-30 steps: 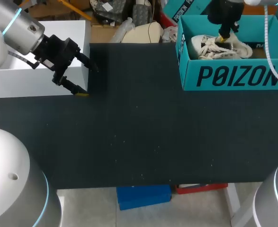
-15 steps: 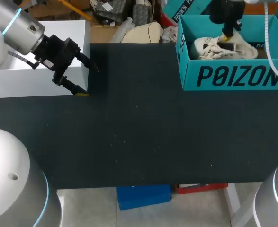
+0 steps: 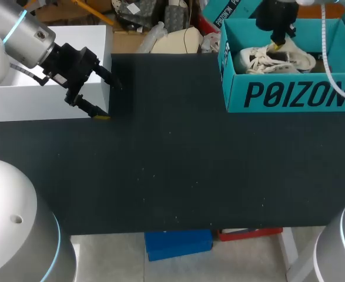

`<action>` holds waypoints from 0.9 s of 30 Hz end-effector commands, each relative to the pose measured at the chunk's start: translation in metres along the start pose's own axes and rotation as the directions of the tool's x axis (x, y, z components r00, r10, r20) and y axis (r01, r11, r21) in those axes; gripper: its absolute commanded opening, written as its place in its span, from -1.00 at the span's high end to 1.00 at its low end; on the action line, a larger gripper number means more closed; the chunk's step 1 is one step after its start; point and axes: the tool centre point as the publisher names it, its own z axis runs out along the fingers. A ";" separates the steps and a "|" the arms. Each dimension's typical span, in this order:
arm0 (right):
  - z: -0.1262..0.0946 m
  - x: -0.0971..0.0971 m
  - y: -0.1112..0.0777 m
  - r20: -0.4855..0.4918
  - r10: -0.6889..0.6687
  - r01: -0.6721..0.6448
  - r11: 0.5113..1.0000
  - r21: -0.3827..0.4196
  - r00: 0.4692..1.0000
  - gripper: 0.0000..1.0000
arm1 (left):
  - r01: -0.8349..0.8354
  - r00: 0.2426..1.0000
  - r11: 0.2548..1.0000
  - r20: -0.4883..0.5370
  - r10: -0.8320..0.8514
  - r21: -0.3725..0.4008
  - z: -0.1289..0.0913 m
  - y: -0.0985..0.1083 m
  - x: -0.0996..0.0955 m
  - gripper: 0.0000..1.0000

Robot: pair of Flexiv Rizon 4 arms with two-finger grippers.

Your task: Take the shoe out of the shoebox, open the shoe tongue, remove and reinsert the insole, then place the shoe into the shoebox

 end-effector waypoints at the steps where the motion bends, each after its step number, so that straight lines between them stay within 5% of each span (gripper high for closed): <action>1: 0.003 -0.010 -0.002 -0.015 -0.003 0.003 1.000 0.004 1.000 1.00 | 0.000 1.000 1.000 0.000 0.000 -0.004 0.000 0.000 0.001 -1.00; 3: 0.002 -0.012 -0.003 0.002 0.013 -0.013 1.000 0.016 1.000 0.81 | 0.000 1.000 1.000 0.000 0.000 -0.004 0.000 0.000 0.001 -1.00; 4: 0.000 -0.013 -0.004 0.013 0.021 -0.021 1.000 0.023 1.000 0.07 | 0.000 1.000 1.000 0.000 0.000 -0.004 0.000 0.000 0.001 -1.00; 5: -0.002 -0.014 -0.004 0.033 0.030 -0.031 0.999 0.028 0.999 -0.96 | 0.000 1.000 1.000 0.000 0.000 -0.004 0.000 0.000 0.001 -1.00; 14: -0.029 -0.012 -0.002 0.179 0.159 -0.170 0.984 0.045 0.971 -1.00 | 0.000 1.000 1.000 0.000 0.000 -0.004 0.000 0.000 0.001 -1.00; 22: -0.060 0.003 0.015 0.321 0.288 -0.253 0.956 -0.149 0.902 -1.00 | 0.000 1.000 1.000 0.000 0.000 -0.004 0.000 0.000 0.001 -1.00; 27: -0.075 0.010 0.033 0.309 0.301 -0.211 0.932 -0.294 0.902 -1.00 | 0.000 1.000 1.000 0.000 0.000 -0.004 0.000 0.000 0.001 -1.00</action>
